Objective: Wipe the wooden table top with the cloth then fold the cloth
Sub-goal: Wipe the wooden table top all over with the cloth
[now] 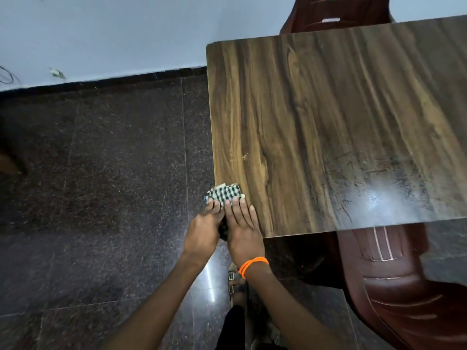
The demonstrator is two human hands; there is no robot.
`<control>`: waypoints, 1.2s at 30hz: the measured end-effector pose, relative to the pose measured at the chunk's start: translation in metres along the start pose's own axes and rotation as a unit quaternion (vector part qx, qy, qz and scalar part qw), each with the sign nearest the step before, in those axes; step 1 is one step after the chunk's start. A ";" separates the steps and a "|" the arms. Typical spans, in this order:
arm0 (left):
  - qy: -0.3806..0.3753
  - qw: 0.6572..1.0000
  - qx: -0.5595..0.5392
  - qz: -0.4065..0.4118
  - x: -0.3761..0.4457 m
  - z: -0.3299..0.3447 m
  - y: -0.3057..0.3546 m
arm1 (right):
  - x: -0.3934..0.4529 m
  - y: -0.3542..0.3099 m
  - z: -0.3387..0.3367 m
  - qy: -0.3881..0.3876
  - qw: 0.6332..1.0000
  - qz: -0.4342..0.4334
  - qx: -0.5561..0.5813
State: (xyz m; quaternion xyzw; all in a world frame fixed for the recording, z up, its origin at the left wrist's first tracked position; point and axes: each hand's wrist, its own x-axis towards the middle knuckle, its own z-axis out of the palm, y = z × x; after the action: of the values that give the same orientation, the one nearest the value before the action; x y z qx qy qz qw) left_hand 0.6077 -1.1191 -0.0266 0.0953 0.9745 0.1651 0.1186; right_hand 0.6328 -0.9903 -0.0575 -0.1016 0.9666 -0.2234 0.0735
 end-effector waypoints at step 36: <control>-0.171 0.974 0.037 0.142 0.093 0.046 0.230 | -0.063 0.202 -0.117 0.100 0.968 0.230 0.004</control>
State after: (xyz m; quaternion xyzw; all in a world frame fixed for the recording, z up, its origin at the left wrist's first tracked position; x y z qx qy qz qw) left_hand 0.5646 -0.8709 -0.0078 0.2635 0.9218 0.1249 0.2554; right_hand 0.6389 -0.7494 -0.0374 0.1464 0.9655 -0.2138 0.0260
